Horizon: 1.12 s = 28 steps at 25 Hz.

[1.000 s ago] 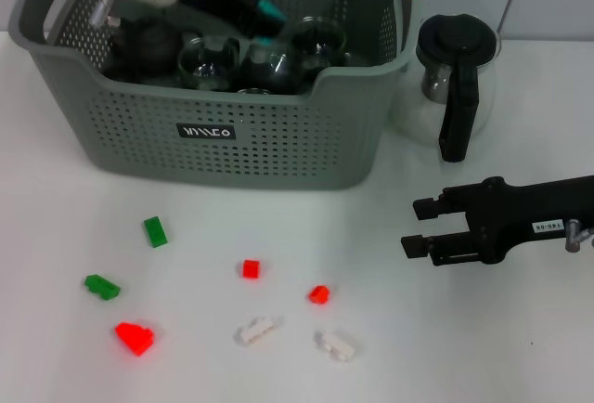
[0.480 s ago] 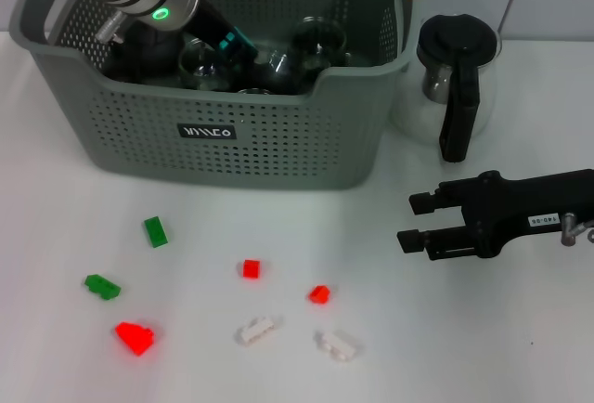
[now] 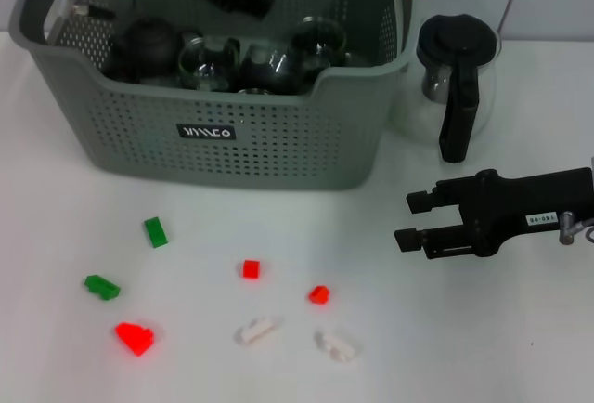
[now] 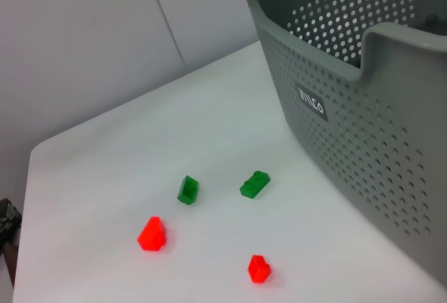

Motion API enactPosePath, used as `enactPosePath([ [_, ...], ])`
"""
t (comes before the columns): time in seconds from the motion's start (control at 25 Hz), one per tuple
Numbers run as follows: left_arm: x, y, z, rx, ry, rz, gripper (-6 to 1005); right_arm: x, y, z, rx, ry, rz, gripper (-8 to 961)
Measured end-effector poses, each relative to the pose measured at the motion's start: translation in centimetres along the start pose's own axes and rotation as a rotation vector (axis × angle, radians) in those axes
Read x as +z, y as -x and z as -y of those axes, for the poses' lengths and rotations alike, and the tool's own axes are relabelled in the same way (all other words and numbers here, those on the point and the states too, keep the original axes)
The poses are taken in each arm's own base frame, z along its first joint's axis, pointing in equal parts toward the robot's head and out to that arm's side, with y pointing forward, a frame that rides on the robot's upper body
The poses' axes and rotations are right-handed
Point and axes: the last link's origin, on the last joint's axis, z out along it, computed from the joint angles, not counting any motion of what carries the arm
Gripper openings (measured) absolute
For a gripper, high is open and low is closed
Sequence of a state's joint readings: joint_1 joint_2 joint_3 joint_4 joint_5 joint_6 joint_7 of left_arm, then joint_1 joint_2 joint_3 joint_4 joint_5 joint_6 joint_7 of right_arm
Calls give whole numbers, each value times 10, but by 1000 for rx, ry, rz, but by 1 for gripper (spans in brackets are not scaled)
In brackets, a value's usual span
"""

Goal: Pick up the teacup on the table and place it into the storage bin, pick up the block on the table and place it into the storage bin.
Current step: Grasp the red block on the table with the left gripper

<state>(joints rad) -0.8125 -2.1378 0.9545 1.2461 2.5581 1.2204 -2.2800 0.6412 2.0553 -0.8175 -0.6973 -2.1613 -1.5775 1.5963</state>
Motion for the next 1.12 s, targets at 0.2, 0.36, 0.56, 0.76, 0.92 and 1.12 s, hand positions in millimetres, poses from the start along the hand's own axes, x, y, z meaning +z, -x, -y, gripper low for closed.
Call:
enactPosePath([
  [0.2,-44,11,-14,-41,290,-176,820,0,0,0,-1,1,-1,700],
  [0.36,-71,44,-24,3,468,-237,815,-1,1,1,-2,-1,-2,700],
  [0.56,-91,89,-32,26,528,-184,813,-2,0,1,0,-1,-2,700],
  [0.76,-97,121,-34,6,506,-34,811,-2,1,1,-3,-1,-4,700],
  [0.92,-89,133,-42,38,500,137,796,-2,1,1,-4,1,-5,700],
  [1.12,-80,141,-42,46,442,328,771,-2,1,1,-1,1,-4,700],
])
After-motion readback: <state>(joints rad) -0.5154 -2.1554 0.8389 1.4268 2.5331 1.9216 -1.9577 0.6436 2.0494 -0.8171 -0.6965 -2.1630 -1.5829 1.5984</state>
